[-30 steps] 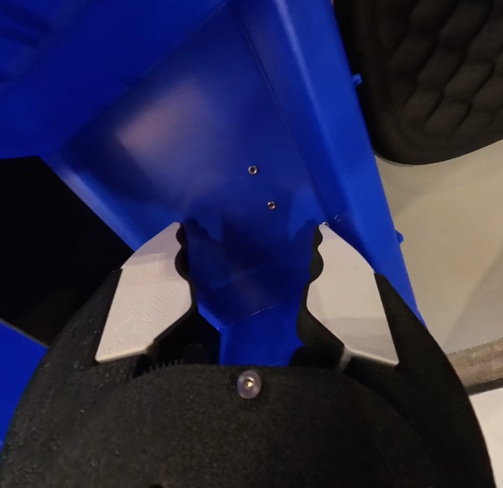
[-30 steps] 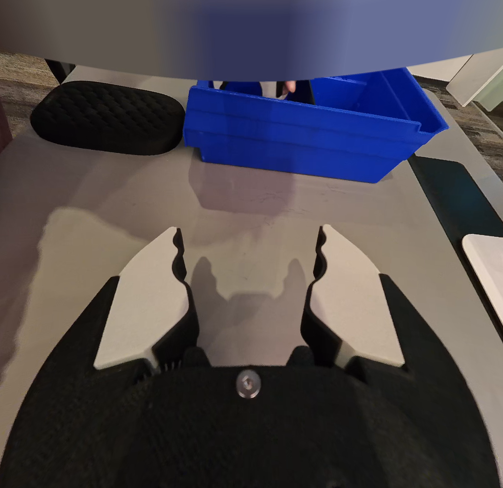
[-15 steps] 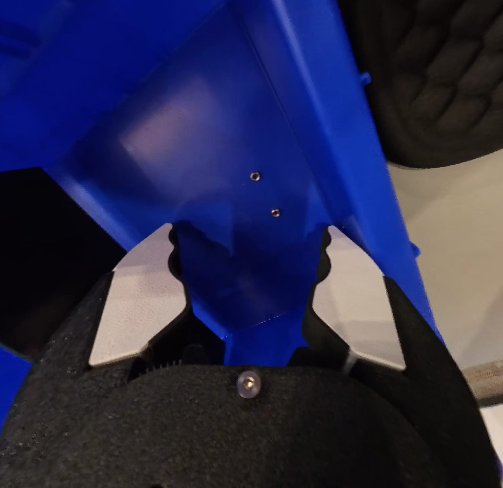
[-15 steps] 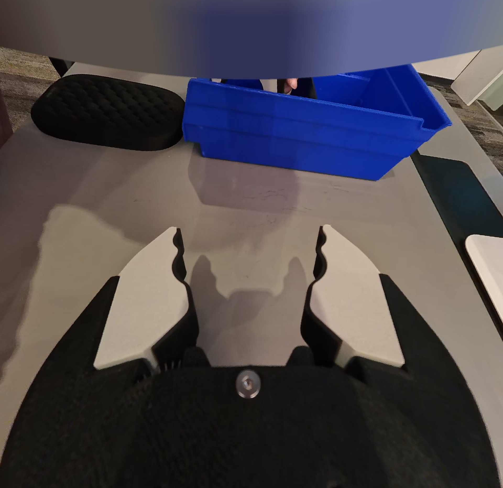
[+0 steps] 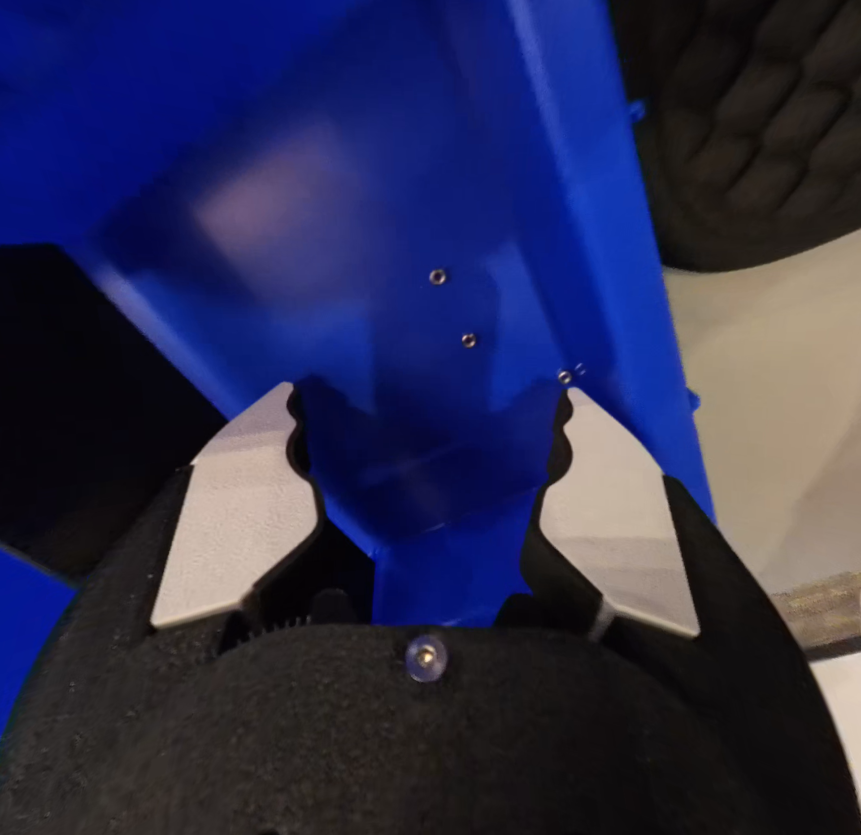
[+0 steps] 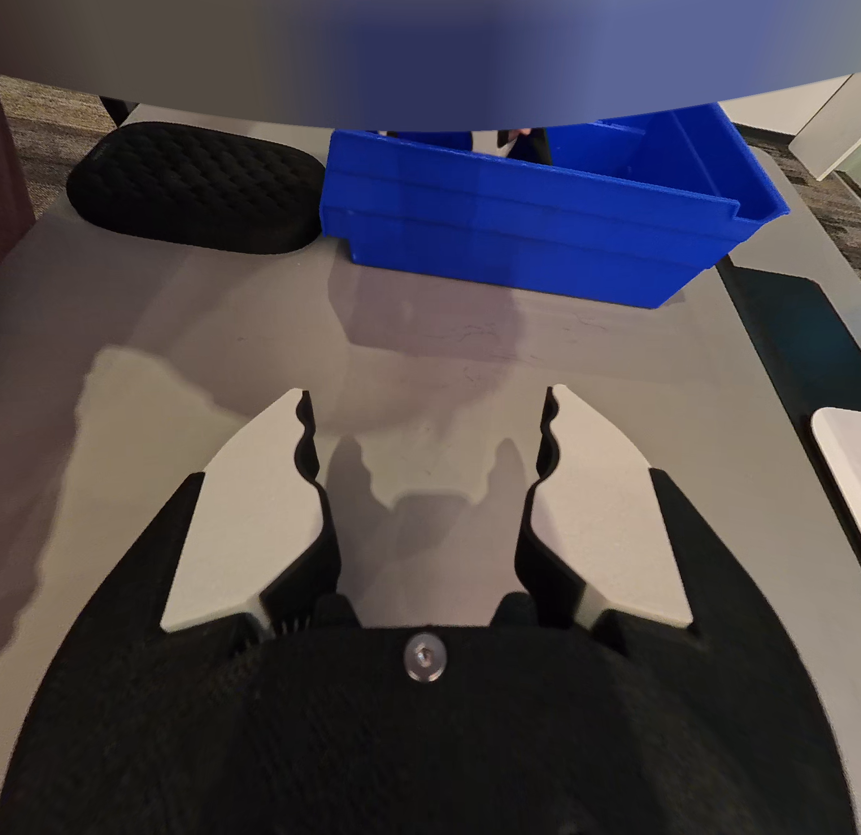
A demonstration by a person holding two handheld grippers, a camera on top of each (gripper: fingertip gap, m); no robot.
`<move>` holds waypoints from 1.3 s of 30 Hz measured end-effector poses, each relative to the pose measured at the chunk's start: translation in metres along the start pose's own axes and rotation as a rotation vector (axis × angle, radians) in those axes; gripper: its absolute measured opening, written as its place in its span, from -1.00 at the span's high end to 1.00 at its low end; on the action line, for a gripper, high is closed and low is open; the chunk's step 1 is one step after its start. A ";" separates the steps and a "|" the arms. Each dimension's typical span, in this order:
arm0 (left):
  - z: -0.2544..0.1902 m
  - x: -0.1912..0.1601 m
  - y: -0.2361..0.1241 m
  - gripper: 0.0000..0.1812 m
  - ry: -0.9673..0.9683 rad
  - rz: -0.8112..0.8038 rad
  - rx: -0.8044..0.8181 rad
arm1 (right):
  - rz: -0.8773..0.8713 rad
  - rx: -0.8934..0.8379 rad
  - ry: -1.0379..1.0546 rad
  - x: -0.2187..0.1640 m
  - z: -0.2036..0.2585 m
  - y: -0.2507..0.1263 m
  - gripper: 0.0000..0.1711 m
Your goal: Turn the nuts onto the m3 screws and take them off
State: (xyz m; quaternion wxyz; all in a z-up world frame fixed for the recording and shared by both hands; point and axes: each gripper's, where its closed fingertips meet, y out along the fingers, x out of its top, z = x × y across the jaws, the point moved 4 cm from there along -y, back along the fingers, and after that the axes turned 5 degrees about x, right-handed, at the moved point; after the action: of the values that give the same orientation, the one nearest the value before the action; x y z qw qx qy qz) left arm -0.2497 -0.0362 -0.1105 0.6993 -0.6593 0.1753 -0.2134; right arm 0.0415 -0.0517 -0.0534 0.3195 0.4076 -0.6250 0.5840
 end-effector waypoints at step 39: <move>0.011 0.019 0.008 -0.17 -0.110 -0.124 0.085 | 0.005 0.021 -0.017 0.000 0.003 -0.001 -0.10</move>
State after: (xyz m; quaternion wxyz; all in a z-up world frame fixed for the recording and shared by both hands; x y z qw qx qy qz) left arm -0.2268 -0.0366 -0.1170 0.7205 -0.6495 0.0862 -0.2272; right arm 0.0427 -0.0544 -0.0533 0.3084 0.4143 -0.6226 0.5879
